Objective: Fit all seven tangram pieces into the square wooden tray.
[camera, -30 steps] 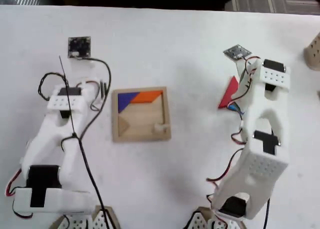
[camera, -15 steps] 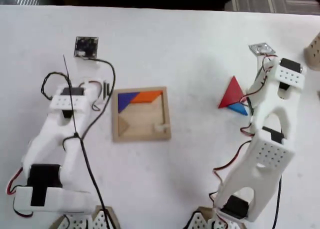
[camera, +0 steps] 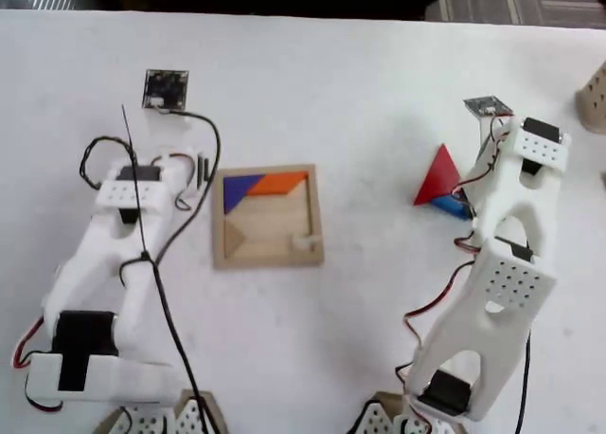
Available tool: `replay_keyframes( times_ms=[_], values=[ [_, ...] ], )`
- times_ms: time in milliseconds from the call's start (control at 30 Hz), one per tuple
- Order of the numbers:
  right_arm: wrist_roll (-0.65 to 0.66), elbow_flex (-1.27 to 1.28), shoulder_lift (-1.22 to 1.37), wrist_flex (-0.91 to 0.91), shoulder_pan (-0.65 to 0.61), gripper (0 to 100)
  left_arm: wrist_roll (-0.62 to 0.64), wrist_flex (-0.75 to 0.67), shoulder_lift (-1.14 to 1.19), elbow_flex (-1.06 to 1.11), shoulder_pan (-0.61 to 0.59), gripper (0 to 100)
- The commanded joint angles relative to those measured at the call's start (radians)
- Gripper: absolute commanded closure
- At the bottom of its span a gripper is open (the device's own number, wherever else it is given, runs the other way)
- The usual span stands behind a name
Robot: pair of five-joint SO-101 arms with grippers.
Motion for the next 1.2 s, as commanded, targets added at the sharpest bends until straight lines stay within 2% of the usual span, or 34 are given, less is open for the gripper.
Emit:
replay_keyframes(
  times_ms=[0,67,100,200,400,567,733,933,1067,1167],
  values=[
    [-0.009,-0.043,-0.001,0.007,0.018,89.8,-0.008,-0.025,-0.004,-0.037,0.012,86],
    [-0.032,-0.068,-0.001,0.012,0.019,97.8,-0.008,-0.025,-0.004,-0.037,0.012,86],
    [-0.032,-0.078,-0.001,0.025,0.021,98.5,-0.008,-0.025,-0.004,-0.037,0.012,86],
    [-0.037,-0.127,-0.001,0.082,0.022,94.6,-0.008,-0.025,-0.004,-0.037,0.012,86],
    [-0.038,-0.301,-0.001,0.285,0.013,97.2,-0.008,-0.025,-0.004,-0.037,0.01,86],
    [-0.089,-0.339,-0.045,0.295,0.004,97.1,-0.006,-0.025,-0.004,-0.037,0.008,86],
    [-0.094,-0.224,-0.171,0.297,-0.041,97.1,-0.002,-0.035,-0.004,-0.044,0.002,86],
    [-0.095,0.034,-0.412,0.295,-0.127,97.1,-0.003,-0.035,-0.004,-0.044,0.002,86],
    [-0.098,0.176,-0.55,0.294,-0.214,96.9,-0.003,-0.032,-0.004,-0.046,0.002,86],
    [-0.167,0.247,-0.619,0.294,-0.3,96.8,-0.003,-0.032,-0.004,-0.048,0.001,86]
  ],
)
